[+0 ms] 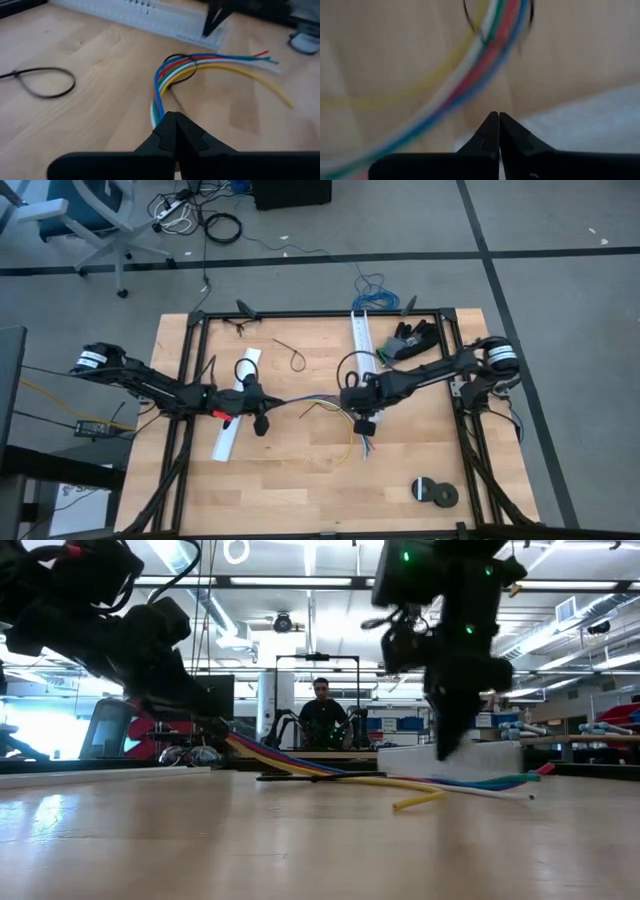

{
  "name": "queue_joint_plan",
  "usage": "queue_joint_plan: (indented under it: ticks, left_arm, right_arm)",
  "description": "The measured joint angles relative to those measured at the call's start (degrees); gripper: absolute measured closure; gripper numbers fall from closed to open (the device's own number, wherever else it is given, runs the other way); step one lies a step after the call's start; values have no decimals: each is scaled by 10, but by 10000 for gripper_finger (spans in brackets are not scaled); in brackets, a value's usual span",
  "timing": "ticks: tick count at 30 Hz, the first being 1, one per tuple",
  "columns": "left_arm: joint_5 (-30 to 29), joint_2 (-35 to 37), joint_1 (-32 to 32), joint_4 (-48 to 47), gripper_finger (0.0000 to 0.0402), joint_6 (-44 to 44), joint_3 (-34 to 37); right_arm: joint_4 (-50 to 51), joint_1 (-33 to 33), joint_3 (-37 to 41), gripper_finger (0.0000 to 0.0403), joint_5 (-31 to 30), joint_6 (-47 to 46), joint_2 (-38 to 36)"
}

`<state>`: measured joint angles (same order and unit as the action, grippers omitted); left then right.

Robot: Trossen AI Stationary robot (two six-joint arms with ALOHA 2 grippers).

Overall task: Ziptie cables
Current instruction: Wrap the cable wires with black zip tie

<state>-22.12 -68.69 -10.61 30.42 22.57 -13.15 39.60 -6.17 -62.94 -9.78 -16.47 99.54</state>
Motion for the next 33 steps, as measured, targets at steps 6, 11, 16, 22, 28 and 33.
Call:
queue_joint_plan:
  ticks: [6, 11, 16, 22, 28, 33]
  left_arm:
    - [8, 0, 0, 15, 399, -11, 0]
    - [6, 0, 0, 15, 400, -11, 0]
    - [-5, 0, 0, 11, 400, -12, 0]
    - [-22, 0, 0, -37, 401, -6, 0]
    - [-37, 0, 0, -52, 401, 2, 0]
    - [-43, -3, 0, -45, 401, 2, 0]
  right_arm:
    - [135, -2, 1, 403, -90, -48, -8]
    - [44, -22, 1, 403, -115, -24, -39]
    - [-215, -38, 32, 403, -80, 70, -40]
    - [-434, -31, 98, 401, -39, 141, -31]
    - [-515, -26, 127, 363, -25, 221, -7]
    - [-552, -26, 77, 309, -20, 270, 73]
